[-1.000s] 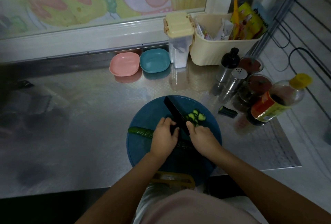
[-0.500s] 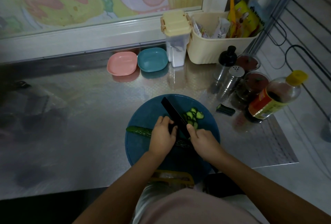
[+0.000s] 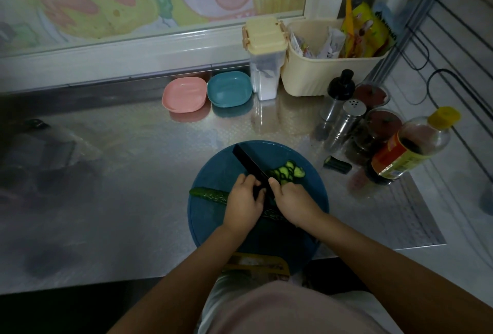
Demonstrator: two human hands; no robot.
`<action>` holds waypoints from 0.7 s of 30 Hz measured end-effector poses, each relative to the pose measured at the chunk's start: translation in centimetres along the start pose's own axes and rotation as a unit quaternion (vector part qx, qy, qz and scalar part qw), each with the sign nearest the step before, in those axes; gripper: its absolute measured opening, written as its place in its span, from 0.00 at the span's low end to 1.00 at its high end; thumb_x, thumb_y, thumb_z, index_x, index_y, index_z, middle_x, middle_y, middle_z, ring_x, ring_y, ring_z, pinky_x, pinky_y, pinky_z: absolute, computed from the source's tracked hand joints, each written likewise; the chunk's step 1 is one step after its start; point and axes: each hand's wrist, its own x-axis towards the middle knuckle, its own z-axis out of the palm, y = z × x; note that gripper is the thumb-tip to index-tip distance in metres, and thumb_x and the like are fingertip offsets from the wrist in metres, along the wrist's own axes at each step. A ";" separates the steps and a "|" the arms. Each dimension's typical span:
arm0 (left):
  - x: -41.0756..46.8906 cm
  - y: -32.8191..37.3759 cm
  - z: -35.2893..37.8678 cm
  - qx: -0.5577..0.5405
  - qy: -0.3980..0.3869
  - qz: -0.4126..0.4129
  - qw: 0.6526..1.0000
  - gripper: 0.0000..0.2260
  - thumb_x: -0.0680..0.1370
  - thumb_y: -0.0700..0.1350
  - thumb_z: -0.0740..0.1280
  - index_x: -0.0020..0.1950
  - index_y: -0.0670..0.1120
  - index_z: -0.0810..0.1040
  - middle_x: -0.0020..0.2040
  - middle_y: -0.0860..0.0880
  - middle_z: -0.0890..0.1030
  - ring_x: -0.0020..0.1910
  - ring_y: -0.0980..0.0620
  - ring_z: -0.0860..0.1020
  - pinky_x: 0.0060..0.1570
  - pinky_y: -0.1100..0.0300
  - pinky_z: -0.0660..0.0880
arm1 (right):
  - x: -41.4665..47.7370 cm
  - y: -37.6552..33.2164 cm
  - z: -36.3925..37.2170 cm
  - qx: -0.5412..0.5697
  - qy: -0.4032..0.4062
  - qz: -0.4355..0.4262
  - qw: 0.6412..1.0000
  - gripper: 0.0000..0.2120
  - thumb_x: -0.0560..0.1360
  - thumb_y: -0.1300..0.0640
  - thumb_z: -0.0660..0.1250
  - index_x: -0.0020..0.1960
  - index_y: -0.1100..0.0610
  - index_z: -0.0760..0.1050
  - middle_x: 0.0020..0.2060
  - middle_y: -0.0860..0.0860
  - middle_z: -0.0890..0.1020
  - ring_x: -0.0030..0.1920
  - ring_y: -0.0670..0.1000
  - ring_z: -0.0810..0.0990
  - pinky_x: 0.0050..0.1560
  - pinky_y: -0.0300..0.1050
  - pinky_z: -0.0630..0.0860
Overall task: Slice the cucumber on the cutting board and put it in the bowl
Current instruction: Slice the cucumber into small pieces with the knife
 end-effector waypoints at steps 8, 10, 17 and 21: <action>-0.1 -0.6 -1.1 0.062 -0.038 0.034 0.997 0.09 0.74 0.42 0.69 0.53 0.41 0.78 0.49 0.45 0.77 0.46 0.48 0.77 0.37 0.61 0.70 | -0.2 0.5 0.0 -0.004 0.009 0.018 1.000 0.32 0.81 0.42 0.46 0.39 0.65 0.76 0.37 0.60 0.80 0.39 0.58 0.79 0.42 0.48 0.74; 0.0 -0.4 -1.1 0.062 -0.035 0.023 0.997 0.09 0.74 0.41 0.69 0.53 0.41 0.78 0.49 0.45 0.78 0.45 0.48 0.77 0.37 0.61 0.70 | -0.6 0.8 0.1 -0.005 0.002 0.024 1.000 0.30 0.81 0.42 0.45 0.38 0.63 0.74 0.36 0.59 0.79 0.39 0.57 0.78 0.40 0.47 0.72; 0.1 0.4 -1.1 0.079 -0.020 0.004 0.997 0.08 0.73 0.42 0.70 0.51 0.41 0.78 0.48 0.45 0.78 0.42 0.47 0.78 0.35 0.61 0.68 | -1.8 1.4 -0.6 0.010 -0.009 0.021 1.000 0.30 0.82 0.45 0.46 0.27 0.59 0.65 0.26 0.54 0.72 0.31 0.54 0.73 0.33 0.45 0.65; 0.1 0.5 -1.1 0.083 -0.022 0.004 0.996 0.08 0.73 0.42 0.70 0.51 0.41 0.78 0.48 0.44 0.78 0.40 0.46 0.78 0.34 0.60 0.68 | -2.0 1.7 -0.8 0.017 -0.004 0.021 1.000 0.30 0.82 0.44 0.47 0.27 0.59 0.64 0.25 0.54 0.71 0.28 0.53 0.71 0.31 0.47 0.64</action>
